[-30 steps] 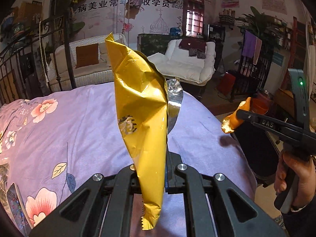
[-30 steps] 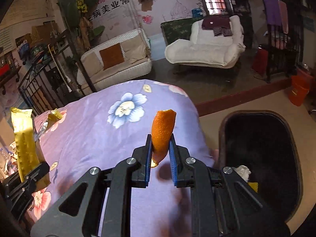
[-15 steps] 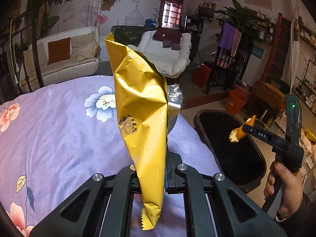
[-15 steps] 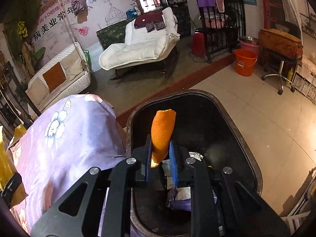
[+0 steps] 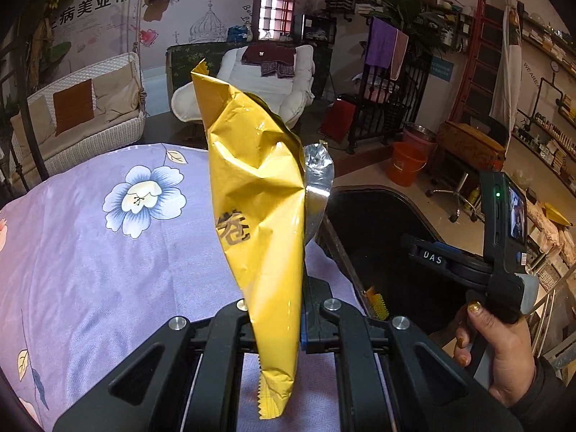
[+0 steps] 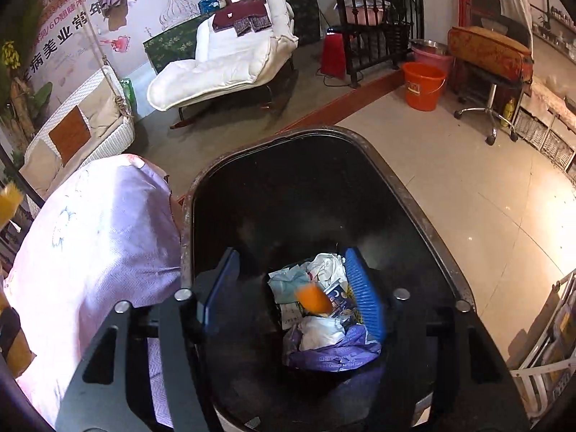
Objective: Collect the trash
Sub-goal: 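Drop the orange peel into the bin with right tool while left holds the chip bag, then lower the yellow chip bag into the bin and open the left tool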
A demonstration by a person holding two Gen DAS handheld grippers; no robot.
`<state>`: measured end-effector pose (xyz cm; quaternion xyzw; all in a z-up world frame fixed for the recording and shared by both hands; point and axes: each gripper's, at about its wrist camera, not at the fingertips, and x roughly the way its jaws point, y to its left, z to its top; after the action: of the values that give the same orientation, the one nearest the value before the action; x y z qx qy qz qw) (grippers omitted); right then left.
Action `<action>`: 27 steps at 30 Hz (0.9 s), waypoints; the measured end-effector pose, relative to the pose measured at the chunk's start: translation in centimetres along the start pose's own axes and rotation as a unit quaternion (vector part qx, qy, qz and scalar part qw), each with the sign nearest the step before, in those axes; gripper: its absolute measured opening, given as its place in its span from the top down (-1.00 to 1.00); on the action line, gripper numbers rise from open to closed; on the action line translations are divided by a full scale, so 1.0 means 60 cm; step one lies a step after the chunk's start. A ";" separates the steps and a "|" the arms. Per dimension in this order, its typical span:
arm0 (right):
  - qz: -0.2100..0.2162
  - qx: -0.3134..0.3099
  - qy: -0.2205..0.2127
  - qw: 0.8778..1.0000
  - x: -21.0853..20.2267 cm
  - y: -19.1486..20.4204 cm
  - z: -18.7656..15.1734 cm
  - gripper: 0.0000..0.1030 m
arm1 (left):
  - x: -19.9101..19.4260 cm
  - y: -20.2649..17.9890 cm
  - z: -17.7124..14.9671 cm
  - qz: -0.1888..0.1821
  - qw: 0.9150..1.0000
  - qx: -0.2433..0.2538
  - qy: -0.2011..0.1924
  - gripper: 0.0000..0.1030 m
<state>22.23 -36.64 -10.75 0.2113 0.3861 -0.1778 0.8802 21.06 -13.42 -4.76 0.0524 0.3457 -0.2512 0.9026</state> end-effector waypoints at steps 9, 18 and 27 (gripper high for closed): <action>-0.001 -0.023 -0.015 1.000 -0.042 -0.006 -0.048 -0.60 | 0.049 -0.066 0.020 -0.048 0.998 0.027 0.030 0.84; -0.006 -0.032 -0.045 0.998 -0.104 -0.011 -0.093 -0.74 | 0.114 -0.128 0.047 -0.092 0.991 0.059 0.070 0.84; -0.004 -0.024 -0.052 0.998 -0.130 -0.030 -0.112 -0.78 | 0.164 -0.175 0.048 -0.118 0.980 0.109 0.113 0.84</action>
<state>12.31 -33.56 -9.40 0.1794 0.3451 -0.1832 0.9029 23.89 -27.40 -8.12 0.1376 0.4195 -0.3850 0.8105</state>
